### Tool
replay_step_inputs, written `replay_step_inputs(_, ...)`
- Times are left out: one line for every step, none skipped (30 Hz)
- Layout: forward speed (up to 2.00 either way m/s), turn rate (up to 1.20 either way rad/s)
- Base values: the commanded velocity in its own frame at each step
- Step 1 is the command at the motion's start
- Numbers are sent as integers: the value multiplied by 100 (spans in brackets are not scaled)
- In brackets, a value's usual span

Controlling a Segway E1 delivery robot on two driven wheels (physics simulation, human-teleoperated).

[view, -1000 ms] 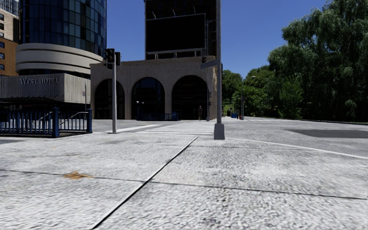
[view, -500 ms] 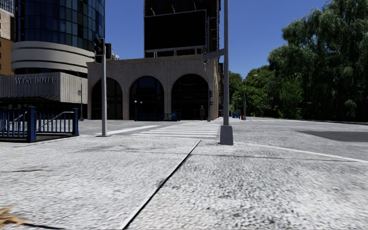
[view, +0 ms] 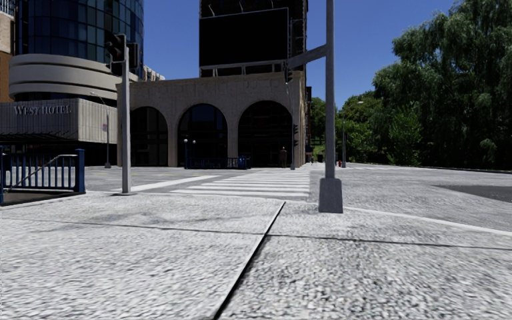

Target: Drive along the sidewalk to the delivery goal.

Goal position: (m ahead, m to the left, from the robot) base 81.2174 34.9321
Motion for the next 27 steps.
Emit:
replay_step_inputs(200,0)
replay_step_inputs(200,0)
replay_step_inputs(200,0)
replay_step_inputs(200,0)
replay_step_inputs(200,0)
replay_step_inputs(200,0)
replay_step_inputs(200,0)
replay_step_inputs(200,0)
replay_step_inputs(200,0)
replay_step_inputs(200,0)
replay_step_inputs(200,0)
replay_step_inputs(200,0)
replay_step_inputs(200,0)
replay_step_inputs(200,0)
replay_step_inputs(200,0)
replay_step_inputs(200,0)
replay_step_inputs(200,0)
replay_step_inputs(200,0)
replay_step_inputs(200,0)
replay_step_inputs(200,0)
replay_step_inputs(200,0)
replay_step_inputs(200,0)
replay_step_inputs(200,0)
replay_step_inputs(200,0)
replay_step_inputs(200,0)
replay_step_inputs(200,0)
replay_step_inputs(200,0)
